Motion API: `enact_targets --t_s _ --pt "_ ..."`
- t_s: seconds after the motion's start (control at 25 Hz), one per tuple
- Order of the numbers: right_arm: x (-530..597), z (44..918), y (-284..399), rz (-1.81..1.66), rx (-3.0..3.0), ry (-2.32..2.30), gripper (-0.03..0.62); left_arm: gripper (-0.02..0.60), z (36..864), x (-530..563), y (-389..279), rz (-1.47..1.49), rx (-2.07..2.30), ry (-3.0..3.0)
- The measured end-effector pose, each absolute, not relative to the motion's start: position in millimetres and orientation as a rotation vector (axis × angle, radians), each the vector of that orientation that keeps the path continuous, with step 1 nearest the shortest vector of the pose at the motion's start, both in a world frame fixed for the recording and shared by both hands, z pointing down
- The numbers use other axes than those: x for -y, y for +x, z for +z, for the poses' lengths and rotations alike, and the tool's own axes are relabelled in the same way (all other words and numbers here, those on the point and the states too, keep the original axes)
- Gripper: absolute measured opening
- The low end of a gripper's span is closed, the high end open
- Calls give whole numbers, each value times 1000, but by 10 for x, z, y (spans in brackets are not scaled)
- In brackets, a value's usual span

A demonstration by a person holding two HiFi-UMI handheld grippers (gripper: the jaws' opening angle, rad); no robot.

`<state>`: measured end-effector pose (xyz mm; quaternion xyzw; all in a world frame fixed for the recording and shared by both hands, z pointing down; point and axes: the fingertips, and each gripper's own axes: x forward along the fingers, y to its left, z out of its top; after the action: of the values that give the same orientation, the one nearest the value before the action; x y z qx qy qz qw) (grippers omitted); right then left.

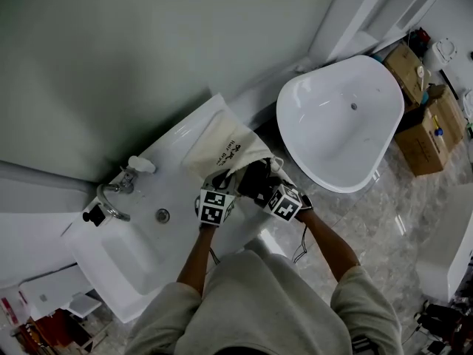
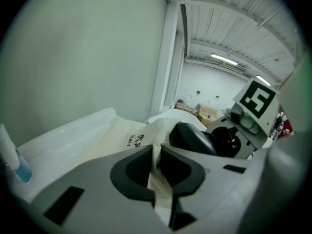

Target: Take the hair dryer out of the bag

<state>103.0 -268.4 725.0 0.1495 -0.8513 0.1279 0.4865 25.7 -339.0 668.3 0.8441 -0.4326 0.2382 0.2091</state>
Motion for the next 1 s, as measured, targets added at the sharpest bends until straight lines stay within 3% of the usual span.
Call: enact_targets --t_s 0.8,1.0 --pt "2310 6527 1028 432 2359 659 264 40 6621 3369 326 625 1177 2382" --pt "2427 6330 1087 462 2410 802 264 123 6522 3292 401 565 1109 2419"
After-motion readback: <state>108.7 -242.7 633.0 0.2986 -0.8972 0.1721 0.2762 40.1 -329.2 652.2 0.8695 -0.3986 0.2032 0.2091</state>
